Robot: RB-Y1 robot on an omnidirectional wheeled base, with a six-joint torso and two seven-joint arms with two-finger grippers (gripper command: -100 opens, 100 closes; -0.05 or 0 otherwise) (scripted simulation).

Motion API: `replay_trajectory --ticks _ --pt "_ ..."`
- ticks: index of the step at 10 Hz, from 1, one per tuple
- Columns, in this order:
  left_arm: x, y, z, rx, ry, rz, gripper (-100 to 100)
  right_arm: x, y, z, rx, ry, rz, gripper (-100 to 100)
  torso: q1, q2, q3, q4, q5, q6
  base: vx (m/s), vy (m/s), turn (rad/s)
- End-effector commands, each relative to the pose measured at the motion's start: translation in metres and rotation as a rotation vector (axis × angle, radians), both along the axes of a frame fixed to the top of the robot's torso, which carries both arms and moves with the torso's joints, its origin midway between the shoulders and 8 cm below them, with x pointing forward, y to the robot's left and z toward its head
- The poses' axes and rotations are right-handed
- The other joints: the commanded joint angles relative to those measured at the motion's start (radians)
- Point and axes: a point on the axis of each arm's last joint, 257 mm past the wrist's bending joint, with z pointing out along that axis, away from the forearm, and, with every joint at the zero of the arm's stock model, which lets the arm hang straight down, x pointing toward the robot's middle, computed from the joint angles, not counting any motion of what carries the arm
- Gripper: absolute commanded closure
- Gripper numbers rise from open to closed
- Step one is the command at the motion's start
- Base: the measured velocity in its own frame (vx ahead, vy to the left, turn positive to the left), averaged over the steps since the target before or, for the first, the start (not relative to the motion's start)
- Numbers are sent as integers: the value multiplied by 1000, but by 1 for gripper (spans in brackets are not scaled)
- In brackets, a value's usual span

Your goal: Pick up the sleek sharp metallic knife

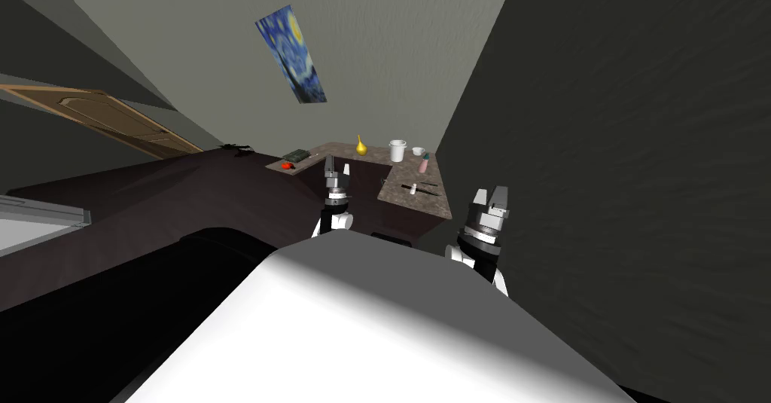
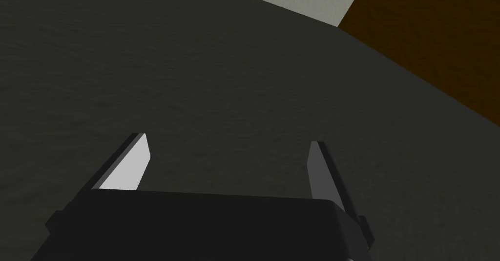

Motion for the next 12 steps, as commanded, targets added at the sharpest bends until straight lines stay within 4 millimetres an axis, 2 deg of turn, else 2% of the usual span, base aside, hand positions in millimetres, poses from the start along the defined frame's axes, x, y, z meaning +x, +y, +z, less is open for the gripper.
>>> replay_trajectory --ticks 1,6,7,11,12 --pt "0 0 0 0 0 0 0 0 3 -3 -40 13 16 -100 0 0 0 0 0 0 -16 13 -47" --pt "0 0 0 0 0 0 0 -3 9 -30 -210 95 72 -100 4 5 3 1 1 0 -57 58 -77" --pt "0 0 0 0 0 0 0 -3 10 -30 -219 96 77 -100 4 5 3 1 1 0 -43 51 -21" --pt "0 0 0 0 0 0 0 -5 10 -76 -373 212 129 -100 7 4 2 1 1 0 -49 95 -27" --pt "0 0 0 0 0 0 0 -5 10 -77 -383 214 135 -100 8 4 2 1 2 0 -54 70 -3"
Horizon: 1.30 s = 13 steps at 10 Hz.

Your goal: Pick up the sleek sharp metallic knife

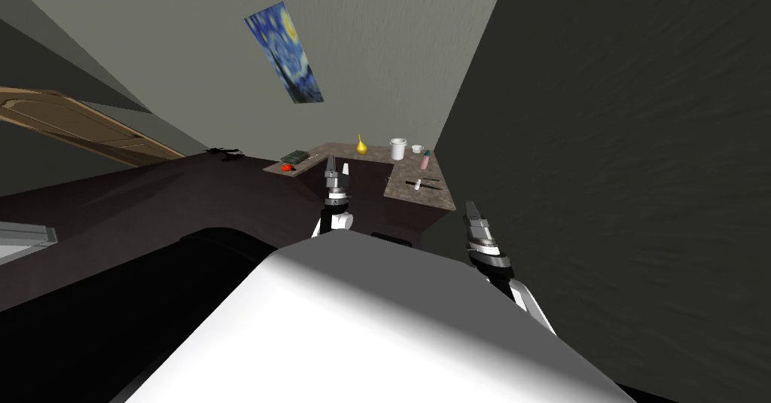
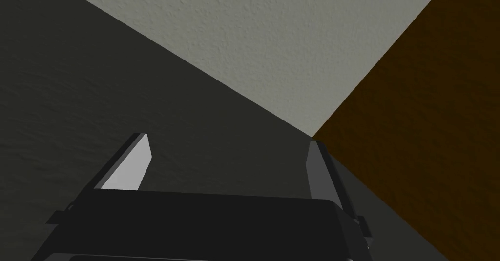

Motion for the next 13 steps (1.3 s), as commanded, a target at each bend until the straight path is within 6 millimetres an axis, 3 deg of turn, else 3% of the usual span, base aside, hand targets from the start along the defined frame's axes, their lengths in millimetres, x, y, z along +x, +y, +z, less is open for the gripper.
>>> replay_trajectory --ticks 1,2,3,5,6,7,8,10,11,12,13 --pt "0 0 0 0 0 0 0 -1 -2 -18 -55 45 19 -100 0 0 0 0 0 0 -45 41 23" --pt "0 0 0 0 0 0 0 -2 -5 -34 -90 83 27 -100 -2 -1 0 0 -1 0 -59 70 55" --pt "0 0 0 0 0 0 0 -2 -4 -35 -101 87 34 -100 -1 0 0 0 0 0 -44 62 20" --pt "0 0 0 0 0 0 0 -6 -12 -72 -185 175 58 -100 -1 -2 -1 0 -1 0 -23 77 90" --pt "0 0 0 0 0 0 0 -6 -12 -73 -199 180 66 -100 0 -2 -1 -1 0 0 -30 67 29" --pt "0 0 0 0 0 0 0 -10 -18 -93 -241 228 77 -100 -1 -2 -1 0 0 0 -39 57 98" --pt "0 0 0 0 0 0 0 -10 -18 -93 -250 230 83 -100 -2 -1 -1 0 0 0 -28 49 42" --pt "0 0 0 0 0 0 0 -20 -29 -132 -342 324 114 -100 -2 -2 -1 0 -1 0 -31 82 161" --pt "0 0 0 0 0 0 0 -21 -34 -136 -361 339 120 -100 0 -2 -1 0 0 -1 -20 70 43" --pt "0 0 0 0 0 0 0 -28 -43 -158 -411 395 135 -100 -1 -2 -1 0 0 0 -28 67 118" --pt "0 0 0 0 0 0 0 -28 -44 -158 -420 397 140 -100 -1 -2 -1 0 0 0 -24 43 68"
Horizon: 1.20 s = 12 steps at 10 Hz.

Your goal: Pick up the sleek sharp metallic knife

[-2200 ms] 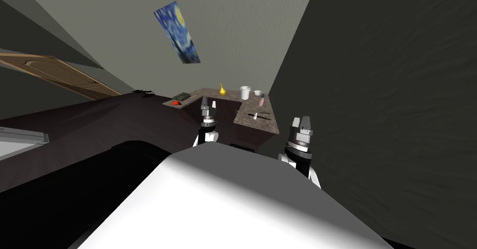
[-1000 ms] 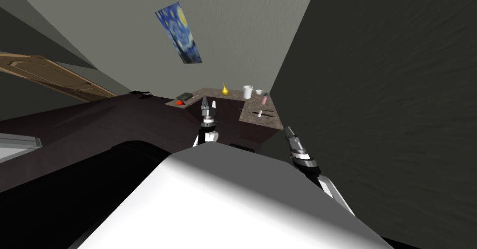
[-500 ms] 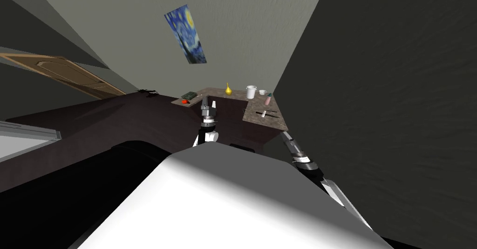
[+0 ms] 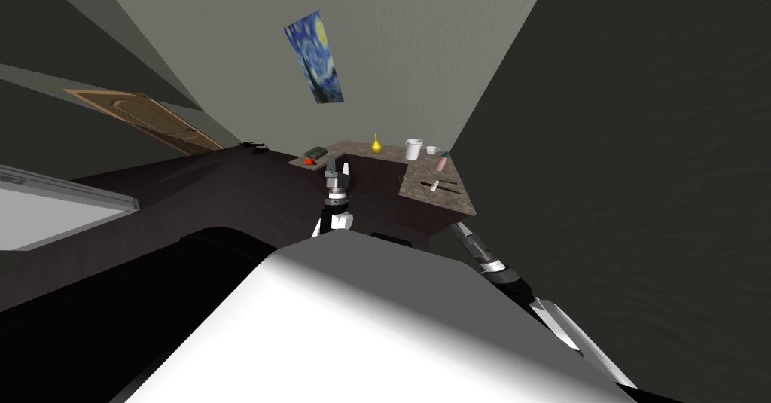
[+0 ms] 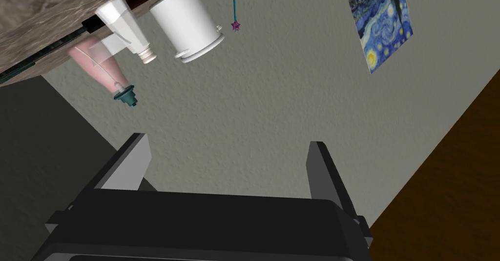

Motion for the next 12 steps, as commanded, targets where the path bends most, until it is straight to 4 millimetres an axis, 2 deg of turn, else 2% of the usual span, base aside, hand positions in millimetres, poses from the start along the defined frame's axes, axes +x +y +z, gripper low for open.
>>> replay_trajectory --ticks 1,2,3,4,5,6,7,8,9,10,11,12 --pt "0 0 0 0 0 0 0 -11 -12 -24 -61 66 17 -100 0 0 0 0 0 0 -30 51 159" --pt "0 0 0 0 0 0 0 -11 -13 -24 -72 69 26 -100 0 0 0 0 0 -1 -26 43 88" --pt "0 0 0 0 0 0 0 -21 -26 -45 -122 127 37 -100 0 0 0 0 0 0 -23 48 167" --pt "0 0 0 0 0 0 0 -21 -27 -45 -135 131 46 -100 0 0 0 0 0 -1 -25 37 81" --pt "0 0 0 0 0 0 0 -32 -40 -64 -184 185 59 -100 -1 0 0 0 0 0 -26 59 206" --pt "0 0 0 0 0 0 0 -33 -44 -65 -200 193 65 -100 0 0 0 0 0 -1 -14 49 73" --pt "0 0 0 0 0 0 0 -45 -56 -81 -251 245 84 -100 0 0 0 0 0 0 -18 60 156" --pt "0 0 0 0 0 0 0 -46 -62 -83 -265 256 85 -100 1 0 0 0 0 0 -21 44 102" --pt "0 0 0 0 0 0 0 -58 -74 -98 -313 305 103 -100 0 0 0 0 0 0 -20 54 214" --pt "0 0 0 0 0 0 0 -60 -82 -99 -332 319 104 -100 0 0 0 0 0 -1 -12 43 103" --pt "0 0 0 0 0 0 0 -74 -97 -114 -380 372 118 -100 0 -1 0 0 0 0 -19 50 230" --pt "0 0 0 0 0 0 0 -75 -104 -114 -400 382 124 -100 0 -1 0 0 0 -1 -10 33 94"
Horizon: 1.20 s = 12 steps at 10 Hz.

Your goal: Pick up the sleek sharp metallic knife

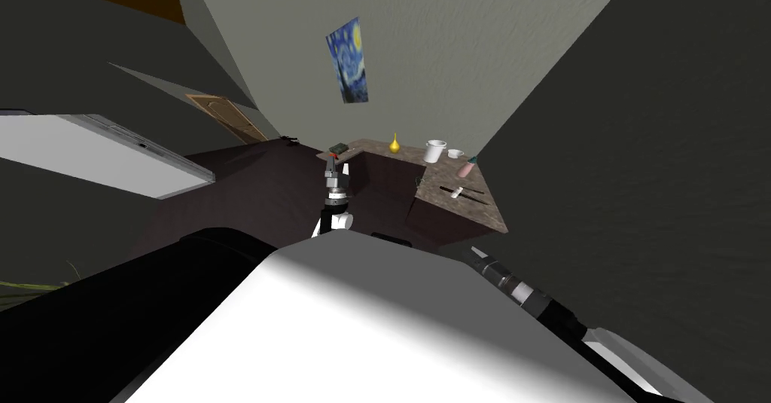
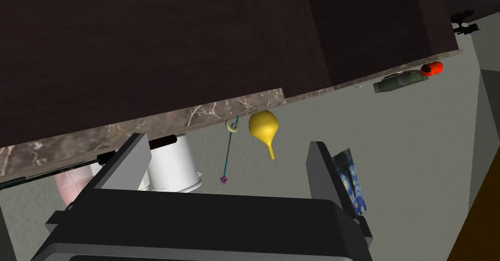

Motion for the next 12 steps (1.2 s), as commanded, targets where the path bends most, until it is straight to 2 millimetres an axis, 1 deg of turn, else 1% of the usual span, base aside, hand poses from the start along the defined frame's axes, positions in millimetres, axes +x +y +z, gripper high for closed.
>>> replay_trajectory --ticks 1,2,3,4,5,6,7,8,9,10,11,12 --pt "0 0 0 0 0 0 0 -15 -19 -13 -64 59 28 -100 0 0 0 0 0 0 -3 43 180" --pt "0 0 0 0 0 0 0 -17 -29 -14 -85 74 25 -100 0 -1 0 0 0 -1 -1 37 144" --pt "0 0 0 0 0 0 0 -30 -43 -23 -132 120 46 -100 0 -1 0 0 0 0 -4 46 234" --pt "0 0 0 0 0 0 0 -32 -53 -23 -153 134 45 -100 0 -1 0 0 0 -1 3 29 119" --pt "0 0 0 0 0 0 0 -48 -73 -32 -204 185 57 -100 0 -1 -1 0 0 0 10 40 266" --pt "0 0 0 0 0 0 0 -47 -78 -29 -220 191 64 -100 0 -1 -1 0 0 -1 11 26 125" --pt "0 0 0 0 0 0 0 -62 -100 -35 -277 244 78 -100 0 -1 -1 0 0 0 18 29 205" --pt "0 0 0 0 0 0 0 -62 -103 -33 -287 247 83 -100 0 -2 -1 0 0 -1 18 22 167" --pt "0 0 0 0 0 0 0 -76 -126 -36 -344 298 95 -100 -1 -2 -1 0 0 0 21 27 279" --pt "0 0 0 0 0 0 0 -89 -144 -37 -395 342 114 -100 -1 -3 -1 -1 0 -1 44 32 401" --pt "0 0 0 0 0 0 0 -89 -154 -32 -417 351 117 -100 0 -4 -2 -1 0 -1 46 12 133" --pt "0 0 0 0 0 0 0 -98 -170 -30 -467 390 145 -100 -1 -4 -2 -1 0 0 55 6 285"
